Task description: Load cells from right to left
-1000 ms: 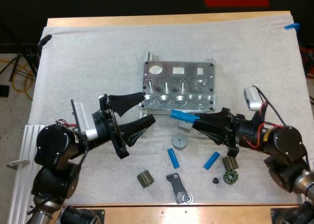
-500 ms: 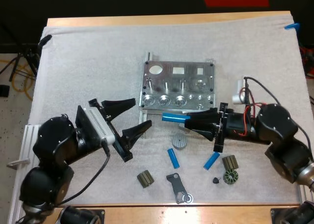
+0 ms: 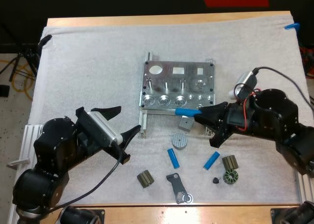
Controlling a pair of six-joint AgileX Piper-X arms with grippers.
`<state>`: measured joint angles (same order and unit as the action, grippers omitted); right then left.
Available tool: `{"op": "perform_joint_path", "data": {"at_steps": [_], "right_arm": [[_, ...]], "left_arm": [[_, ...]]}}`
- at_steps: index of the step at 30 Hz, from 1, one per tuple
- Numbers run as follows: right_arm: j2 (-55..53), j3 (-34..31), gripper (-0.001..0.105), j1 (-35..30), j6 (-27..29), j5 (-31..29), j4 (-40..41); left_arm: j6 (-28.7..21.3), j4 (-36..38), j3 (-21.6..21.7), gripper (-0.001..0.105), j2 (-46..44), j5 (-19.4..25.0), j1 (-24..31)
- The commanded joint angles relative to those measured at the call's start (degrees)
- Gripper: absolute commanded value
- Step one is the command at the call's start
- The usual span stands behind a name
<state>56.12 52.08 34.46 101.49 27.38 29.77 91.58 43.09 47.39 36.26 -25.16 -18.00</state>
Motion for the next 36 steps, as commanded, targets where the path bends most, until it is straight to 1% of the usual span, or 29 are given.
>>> {"op": "perform_joint_path", "data": {"at_steps": [1, 5, 6, 9, 11, 14, 15, 17, 20, 23, 26, 28, 31, 36], "right_arm": [[-0.69, 1.87, 0.000, -0.28, 2.68, -2.09, 3.59], [-0.69, 5.04, 0.000, -0.28, 7.54, -6.54, 10.59], [-0.69, 5.43, 0.000, -0.28, 7.95, -6.94, 11.46], [-0.69, 7.08, 0.000, -0.28, 8.48, -8.99, 14.88], [-0.69, 8.05, 0.000, -0.28, 8.50, -10.22, 17.08], [-0.36, 9.30, 0.000, -0.28, 9.80, -10.77, 19.31], [-0.11, 9.43, 0.000, -0.28, 9.82, -10.82, 19.75], [0.71, 10.54, 0.000, -0.28, 9.82, -11.03, 21.81], [2.06, 11.91, 0.000, -0.28, 10.11, -12.38, 23.86], [3.23, 13.61, 0.000, -0.28, 11.69, -14.36, 25.39], [4.40, 15.36, 0.000, -0.28, 13.02, -15.94, 26.40], [5.11, 16.62, 0.000, -0.28, 13.89, -17.09, 26.92], [6.81, 19.00, 0.000, -0.28, 15.28, -18.26, 28.71], [10.82, 23.47, 0.000, -0.28, 18.39, -21.42, 34.10]], "left_arm": [[-0.65, 1.54, 0.63, 0.065, -0.47, 1.72, 0.01], [-0.63, 5.41, 0.78, 0.065, -0.47, 2.04, 0.01], [-0.63, 5.88, 0.87, 0.065, -0.47, 2.64, 0.01], [-3.90, 9.91, 2.26, 0.065, -0.47, 5.96, 0.01], [-7.02, 12.95, 4.01, 0.065, -0.47, 9.29, 0.01], [-10.26, 16.31, 6.56, 0.065, -0.47, 11.61, 0.01], [-10.59, 16.76, 6.88, 0.065, -0.47, 11.90, 0.01], [-11.95, 19.83, 8.69, 0.065, -0.47, 13.83, 0.01], [-14.51, 24.47, 10.00, 0.065, -0.47, 15.65, 0.01], [-15.66, 27.58, 10.29, 0.065, -0.47, 15.95, 0.01], [-15.66, 28.50, 10.29, 0.065, -0.47, 15.68, 0.01], [-15.66, 28.73, 10.29, 0.065, -0.47, 14.37, 0.01], [-15.66, 28.68, 10.29, 0.065, -0.47, 10.98, 0.01], [-15.66, 28.68, 10.29, 0.065, -0.47, 10.79, 0.01]]}}
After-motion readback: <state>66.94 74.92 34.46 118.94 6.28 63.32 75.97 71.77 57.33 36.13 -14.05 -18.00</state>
